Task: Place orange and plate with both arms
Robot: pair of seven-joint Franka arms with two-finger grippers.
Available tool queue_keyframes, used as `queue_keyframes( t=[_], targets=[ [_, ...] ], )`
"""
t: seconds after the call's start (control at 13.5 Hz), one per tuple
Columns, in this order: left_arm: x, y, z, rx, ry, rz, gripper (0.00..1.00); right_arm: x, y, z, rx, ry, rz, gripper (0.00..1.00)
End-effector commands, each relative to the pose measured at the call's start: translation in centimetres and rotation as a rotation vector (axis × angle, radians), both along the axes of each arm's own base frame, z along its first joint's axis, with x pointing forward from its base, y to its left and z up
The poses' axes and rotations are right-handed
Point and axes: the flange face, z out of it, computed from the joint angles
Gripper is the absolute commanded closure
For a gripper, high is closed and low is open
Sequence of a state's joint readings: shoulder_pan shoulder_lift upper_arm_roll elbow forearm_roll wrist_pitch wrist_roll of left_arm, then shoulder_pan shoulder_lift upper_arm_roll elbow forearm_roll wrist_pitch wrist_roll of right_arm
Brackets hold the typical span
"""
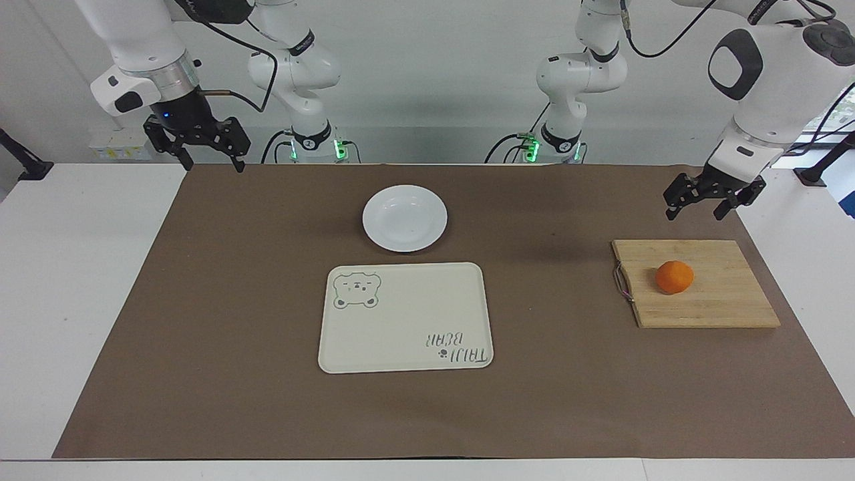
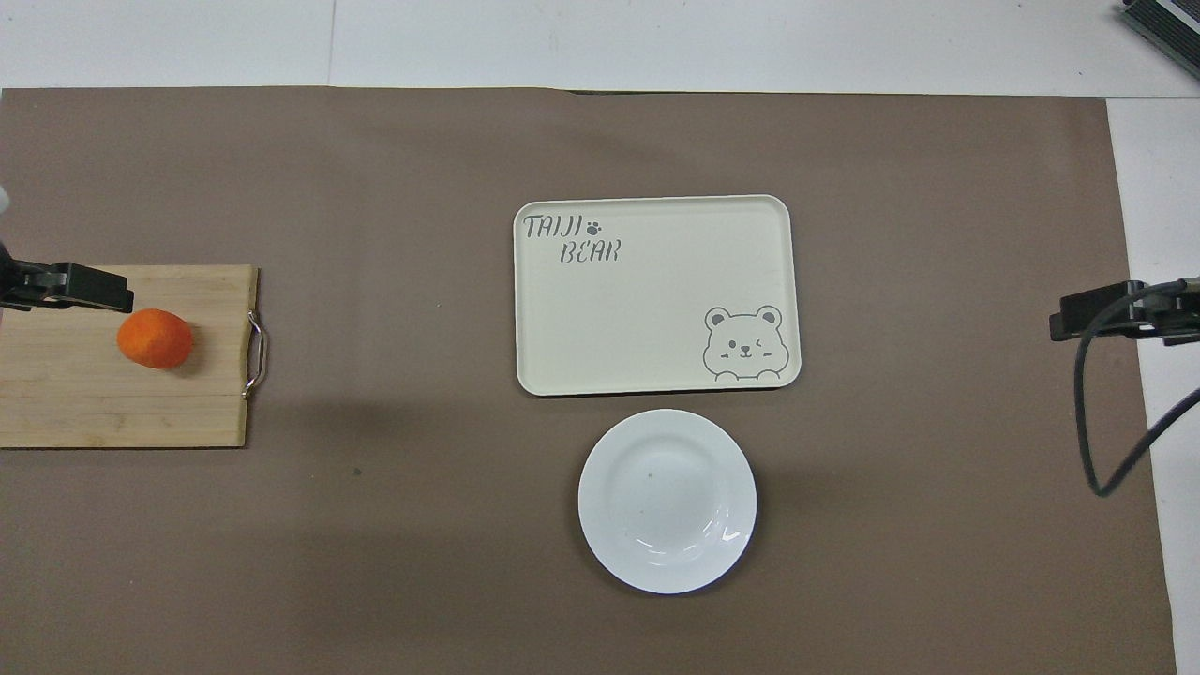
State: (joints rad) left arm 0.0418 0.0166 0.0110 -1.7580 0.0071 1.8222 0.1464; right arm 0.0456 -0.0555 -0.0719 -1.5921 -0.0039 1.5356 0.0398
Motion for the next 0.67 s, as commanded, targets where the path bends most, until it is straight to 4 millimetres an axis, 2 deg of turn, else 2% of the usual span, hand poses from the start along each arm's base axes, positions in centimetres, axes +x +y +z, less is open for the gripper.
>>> queue_keyframes(
  t=[0.0,0.3,0.45,0.59],
  targets=[
    [0.6,2.0,-3.1,-0.007,-0.01,-0.029,0.0,-0.4,-0.1,0.1,0.02,0.002,-0.021,0.0],
    [2.4,4.0,-7.2,-0.003,-0.006,-0.072,0.0,-0.4,-0.1,0.0,0.02,0.003,-0.021,0.0],
    [2.8,6.0,-9.8,0.0,-0.004,-0.077,0.0,-0.4,-0.1,0.0,0.02,0.003,-0.021,0.0],
    [2.8,6.3,-12.3,0.002,-0.013,-0.082,0.0,-0.4,-0.1,0.1,0.02,0.002,-0.021,0.0]
  ],
)
